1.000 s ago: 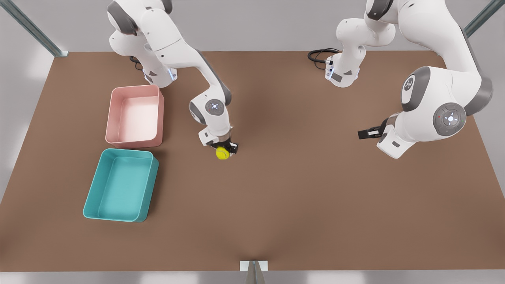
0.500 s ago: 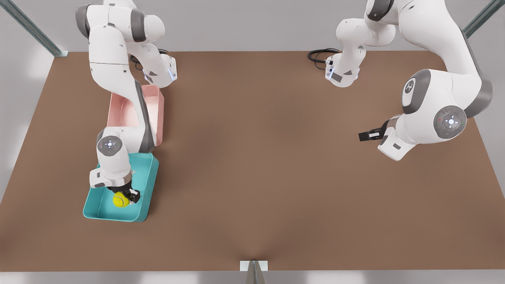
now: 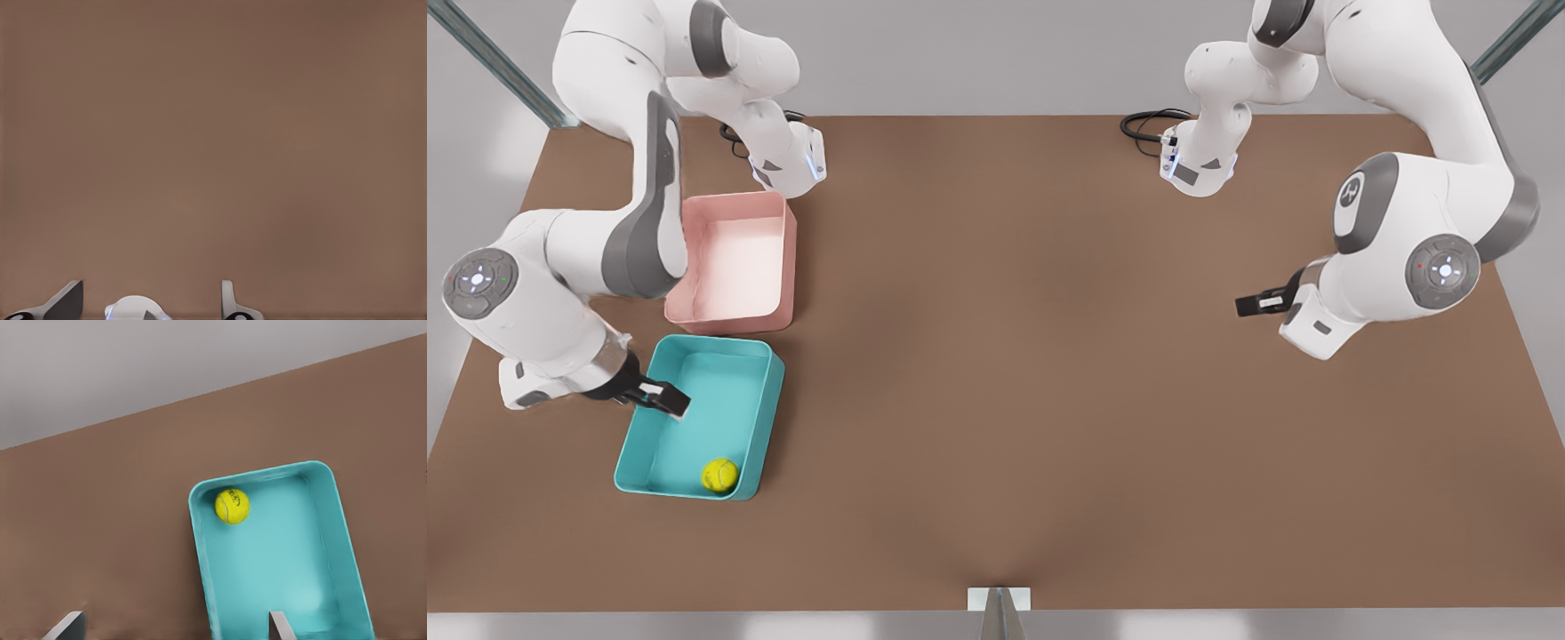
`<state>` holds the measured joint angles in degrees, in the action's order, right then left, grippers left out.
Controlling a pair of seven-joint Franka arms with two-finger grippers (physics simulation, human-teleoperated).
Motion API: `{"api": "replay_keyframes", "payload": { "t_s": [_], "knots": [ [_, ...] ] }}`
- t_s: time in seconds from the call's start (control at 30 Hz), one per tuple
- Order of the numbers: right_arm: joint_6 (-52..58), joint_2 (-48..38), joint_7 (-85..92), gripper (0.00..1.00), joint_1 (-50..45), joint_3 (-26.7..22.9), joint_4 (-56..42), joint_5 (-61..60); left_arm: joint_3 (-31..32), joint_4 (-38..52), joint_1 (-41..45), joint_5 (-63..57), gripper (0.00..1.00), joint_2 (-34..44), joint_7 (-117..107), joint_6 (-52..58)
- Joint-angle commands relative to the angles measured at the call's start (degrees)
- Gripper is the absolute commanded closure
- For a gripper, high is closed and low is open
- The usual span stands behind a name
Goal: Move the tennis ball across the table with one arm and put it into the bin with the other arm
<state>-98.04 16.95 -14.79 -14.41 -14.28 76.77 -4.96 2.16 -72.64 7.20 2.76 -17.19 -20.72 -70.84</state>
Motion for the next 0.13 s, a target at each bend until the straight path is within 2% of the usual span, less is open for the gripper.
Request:
{"api": "replay_keyframes", "payload": {
  "t_s": [0.0,0.1],
  "knots": [
    [22.4,-8.9,11.3,0.00,3.9,5.9,6.9,3.4,0.3,0.0,0.1,0.0,0.00,0.1,-0.2,1.2],
    [21.8,-10.0,11.2,0.00,5.4,7.6,7.4,3.4,0.4,0.1,0.0,-0.1,0.00,0.0,-0.1,1.1]
  ]
}}
